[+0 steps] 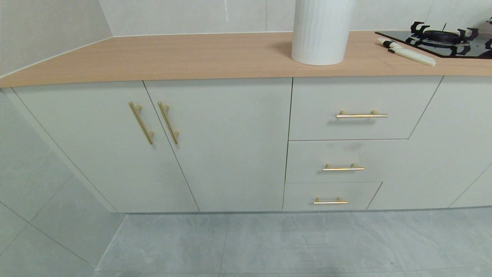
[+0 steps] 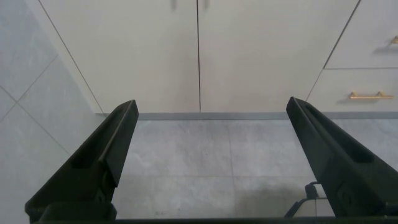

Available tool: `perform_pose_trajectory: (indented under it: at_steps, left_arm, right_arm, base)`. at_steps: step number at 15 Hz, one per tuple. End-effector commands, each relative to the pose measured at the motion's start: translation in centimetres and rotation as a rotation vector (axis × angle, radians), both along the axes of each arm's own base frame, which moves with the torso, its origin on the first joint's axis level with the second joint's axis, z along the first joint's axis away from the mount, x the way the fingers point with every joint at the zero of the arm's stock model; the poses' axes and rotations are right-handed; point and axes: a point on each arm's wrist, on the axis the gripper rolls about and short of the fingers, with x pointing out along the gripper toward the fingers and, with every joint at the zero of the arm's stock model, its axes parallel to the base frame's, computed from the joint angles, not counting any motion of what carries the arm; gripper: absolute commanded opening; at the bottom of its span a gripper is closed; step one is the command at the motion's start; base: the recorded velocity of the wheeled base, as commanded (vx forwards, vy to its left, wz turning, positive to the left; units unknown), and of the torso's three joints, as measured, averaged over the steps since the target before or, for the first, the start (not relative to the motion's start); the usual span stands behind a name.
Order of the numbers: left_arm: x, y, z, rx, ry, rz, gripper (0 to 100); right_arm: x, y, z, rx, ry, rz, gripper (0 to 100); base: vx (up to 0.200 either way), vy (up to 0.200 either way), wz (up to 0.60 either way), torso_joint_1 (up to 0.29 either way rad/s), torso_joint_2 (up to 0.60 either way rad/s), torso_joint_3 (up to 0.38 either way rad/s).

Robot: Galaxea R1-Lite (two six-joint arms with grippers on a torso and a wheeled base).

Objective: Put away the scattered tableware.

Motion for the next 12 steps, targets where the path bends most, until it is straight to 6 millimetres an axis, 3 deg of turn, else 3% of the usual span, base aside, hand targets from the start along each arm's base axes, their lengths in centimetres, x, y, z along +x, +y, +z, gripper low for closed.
perform_pose_trajectory:
  at_steps: [1,12]
  left_arm:
    - [0.01,0.00,-0.02,0.000,0.001,0.001,100]
    - [0.01,0.00,-0.02,0.009,0.001,0.001,100]
  right_arm:
    - [0.11,0.07,-0.33,0.031,0.013,0.035,100]
    - [0.14,0.26,-0.81,0.032,0.061,0.117,100]
  base:
    - [0.000,0.000,0.00,0.000,0.00,0.000]
    - [0.000,0.000,0.00,0.000,0.00,0.000]
